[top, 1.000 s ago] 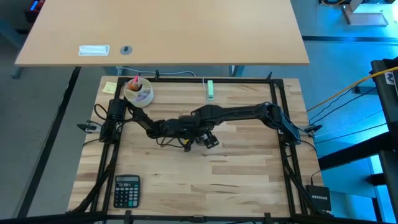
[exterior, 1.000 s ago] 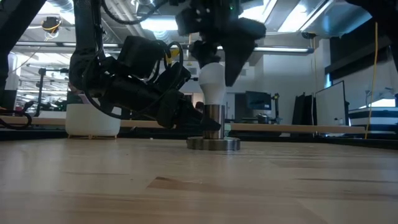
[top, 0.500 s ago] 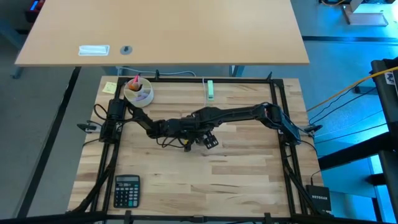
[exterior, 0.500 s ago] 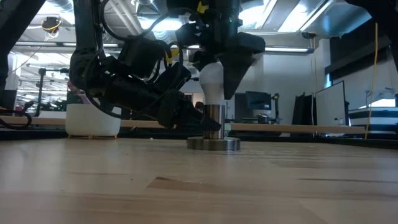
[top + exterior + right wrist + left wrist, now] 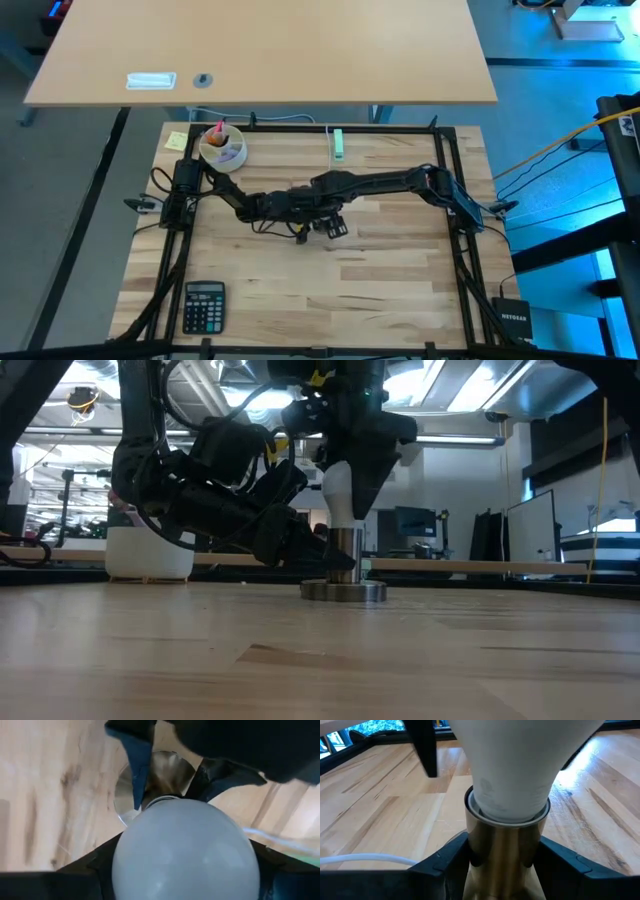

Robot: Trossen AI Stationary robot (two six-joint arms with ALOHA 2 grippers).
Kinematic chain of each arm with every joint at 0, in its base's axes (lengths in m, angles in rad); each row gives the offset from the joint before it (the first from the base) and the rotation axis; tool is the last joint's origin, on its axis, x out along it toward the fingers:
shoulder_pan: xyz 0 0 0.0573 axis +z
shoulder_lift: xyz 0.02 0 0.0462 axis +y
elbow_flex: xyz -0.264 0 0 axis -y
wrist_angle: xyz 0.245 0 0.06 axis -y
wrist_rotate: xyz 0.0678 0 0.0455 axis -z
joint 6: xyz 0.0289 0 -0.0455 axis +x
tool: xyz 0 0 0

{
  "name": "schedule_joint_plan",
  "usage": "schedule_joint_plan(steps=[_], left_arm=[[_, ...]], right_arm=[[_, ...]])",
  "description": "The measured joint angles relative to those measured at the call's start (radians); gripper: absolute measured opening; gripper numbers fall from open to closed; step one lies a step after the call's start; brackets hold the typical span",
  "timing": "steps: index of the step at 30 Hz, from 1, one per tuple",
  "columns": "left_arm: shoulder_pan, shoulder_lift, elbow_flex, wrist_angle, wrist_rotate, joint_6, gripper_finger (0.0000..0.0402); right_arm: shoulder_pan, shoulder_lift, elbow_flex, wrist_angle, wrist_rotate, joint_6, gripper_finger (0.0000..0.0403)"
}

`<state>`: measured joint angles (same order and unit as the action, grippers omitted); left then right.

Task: Screw lightbulb
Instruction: Insert the lightbulb into the lamp

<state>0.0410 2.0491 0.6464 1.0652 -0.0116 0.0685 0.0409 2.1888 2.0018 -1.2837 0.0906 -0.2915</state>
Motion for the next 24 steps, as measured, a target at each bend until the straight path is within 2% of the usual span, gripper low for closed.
schedule_joint_plan(steps=[6,13,19,24], left_arm=[[0.0,0.0,0.0,0.0,0.0,0.0,0.0189],[-0.002,0.0,0.0,-0.001,0.001,-0.004,0.0189],[-0.003,0.0,0.0,0.0,0.002,0.004,0.0189],[-0.003,0.0,0.0,0.0,0.004,0.002,0.0189]], right_arm=[[-0.018,0.0,0.001,0.007,-0.08,0.243,0.0272],[-0.025,0.0,0.001,0.008,-0.092,0.53,0.027],[-0.035,0.002,0.0,0.007,-0.128,0.878,0.0276],[-0.037,0.002,0.0,0.01,-0.148,1.032,0.0266]])
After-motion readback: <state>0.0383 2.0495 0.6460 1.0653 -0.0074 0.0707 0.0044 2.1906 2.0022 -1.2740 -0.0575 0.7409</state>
